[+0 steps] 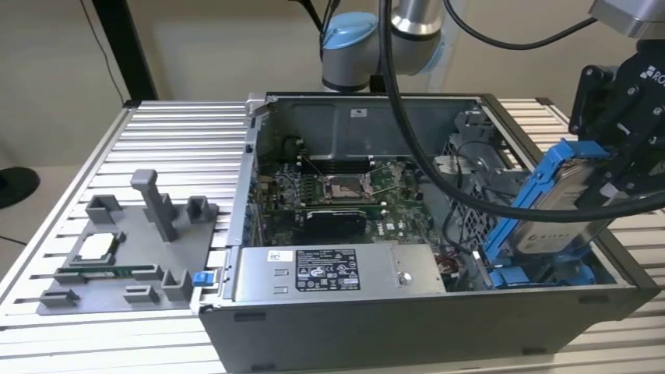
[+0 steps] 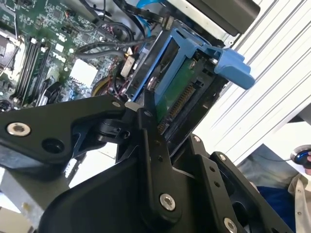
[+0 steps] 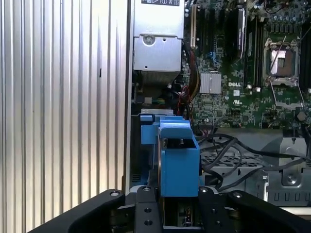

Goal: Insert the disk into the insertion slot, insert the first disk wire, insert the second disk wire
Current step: 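Insert the disk into the insertion slot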

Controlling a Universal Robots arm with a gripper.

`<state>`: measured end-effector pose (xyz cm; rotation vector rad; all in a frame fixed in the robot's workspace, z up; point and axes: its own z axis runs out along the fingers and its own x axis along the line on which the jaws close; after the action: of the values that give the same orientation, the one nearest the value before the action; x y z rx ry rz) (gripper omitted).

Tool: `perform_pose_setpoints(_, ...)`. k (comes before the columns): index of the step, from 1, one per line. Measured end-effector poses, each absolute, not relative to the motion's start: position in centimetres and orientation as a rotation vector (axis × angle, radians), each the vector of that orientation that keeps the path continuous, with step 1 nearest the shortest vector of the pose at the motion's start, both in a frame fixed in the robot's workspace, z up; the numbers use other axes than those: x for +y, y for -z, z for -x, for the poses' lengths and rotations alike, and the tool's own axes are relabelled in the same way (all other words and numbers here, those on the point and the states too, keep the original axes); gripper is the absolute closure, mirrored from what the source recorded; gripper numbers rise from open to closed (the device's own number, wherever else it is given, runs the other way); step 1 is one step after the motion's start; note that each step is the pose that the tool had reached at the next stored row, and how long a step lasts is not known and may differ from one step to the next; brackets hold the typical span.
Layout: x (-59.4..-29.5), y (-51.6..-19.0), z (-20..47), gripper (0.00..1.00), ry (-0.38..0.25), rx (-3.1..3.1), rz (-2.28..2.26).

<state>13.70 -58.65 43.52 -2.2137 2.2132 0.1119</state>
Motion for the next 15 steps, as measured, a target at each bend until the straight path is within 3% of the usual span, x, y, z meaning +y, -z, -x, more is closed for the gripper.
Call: perform_pose_setpoints(15,-58.05,-42.60,-13.89,1.00,-0.111,2.211,2.215)
